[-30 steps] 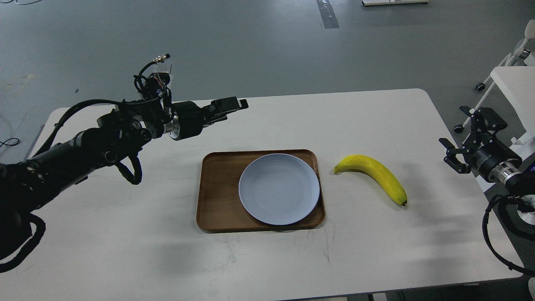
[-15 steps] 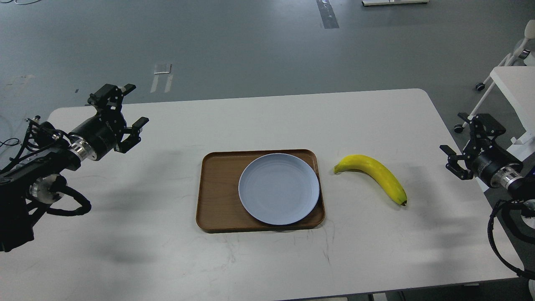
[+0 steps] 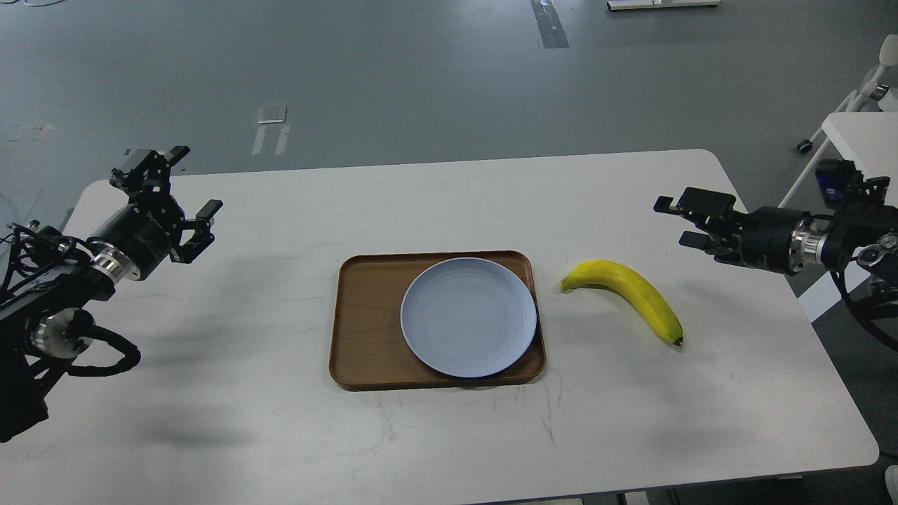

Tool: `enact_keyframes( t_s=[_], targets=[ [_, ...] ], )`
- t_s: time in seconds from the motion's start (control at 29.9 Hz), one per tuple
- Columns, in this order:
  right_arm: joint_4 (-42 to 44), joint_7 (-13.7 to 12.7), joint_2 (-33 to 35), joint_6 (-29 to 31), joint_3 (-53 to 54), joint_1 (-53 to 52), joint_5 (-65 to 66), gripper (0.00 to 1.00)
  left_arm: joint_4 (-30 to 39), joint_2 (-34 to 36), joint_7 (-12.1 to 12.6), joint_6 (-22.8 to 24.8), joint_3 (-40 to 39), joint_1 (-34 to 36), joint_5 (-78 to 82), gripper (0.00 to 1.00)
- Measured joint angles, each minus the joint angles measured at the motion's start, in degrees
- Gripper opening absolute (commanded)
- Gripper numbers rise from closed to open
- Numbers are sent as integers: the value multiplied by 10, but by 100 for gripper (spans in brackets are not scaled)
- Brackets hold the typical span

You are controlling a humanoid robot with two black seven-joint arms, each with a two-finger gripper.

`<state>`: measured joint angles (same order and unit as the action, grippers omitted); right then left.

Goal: Place banana on plate with both arms
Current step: 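Reach the right gripper to the yellow banana and grasp it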

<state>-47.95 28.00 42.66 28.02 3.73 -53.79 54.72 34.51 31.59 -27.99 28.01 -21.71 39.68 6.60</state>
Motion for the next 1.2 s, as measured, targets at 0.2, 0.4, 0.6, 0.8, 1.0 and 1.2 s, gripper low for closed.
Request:
enact_keyframes(
  t_s=[0.2,0.4,0.6,0.8,1.0,1.2],
  targets=[
    [-20,0,-7,-42,-81,-49,135,100,15,3,0,0,-1,0,1,98],
    [-4,0,-35,-113,-153,-83,194,100,16,0,0,0,-1,0,1,98],
    [23,0,-84,-149,-205,-89,205,100,16,-1,0,0,-3,1,1,98],
    [43,0,-121,-197,-269,-91,207,95,16,3,0,0,-4,3,-1,98],
    [44,0,-126,-206,-291,-91,207,48,22,6,0,0,-4,3,-1,98],
    [43,0,-126,-210,-303,-90,207,16,23,4,0,0,-5,7,-1,98]
  ],
)
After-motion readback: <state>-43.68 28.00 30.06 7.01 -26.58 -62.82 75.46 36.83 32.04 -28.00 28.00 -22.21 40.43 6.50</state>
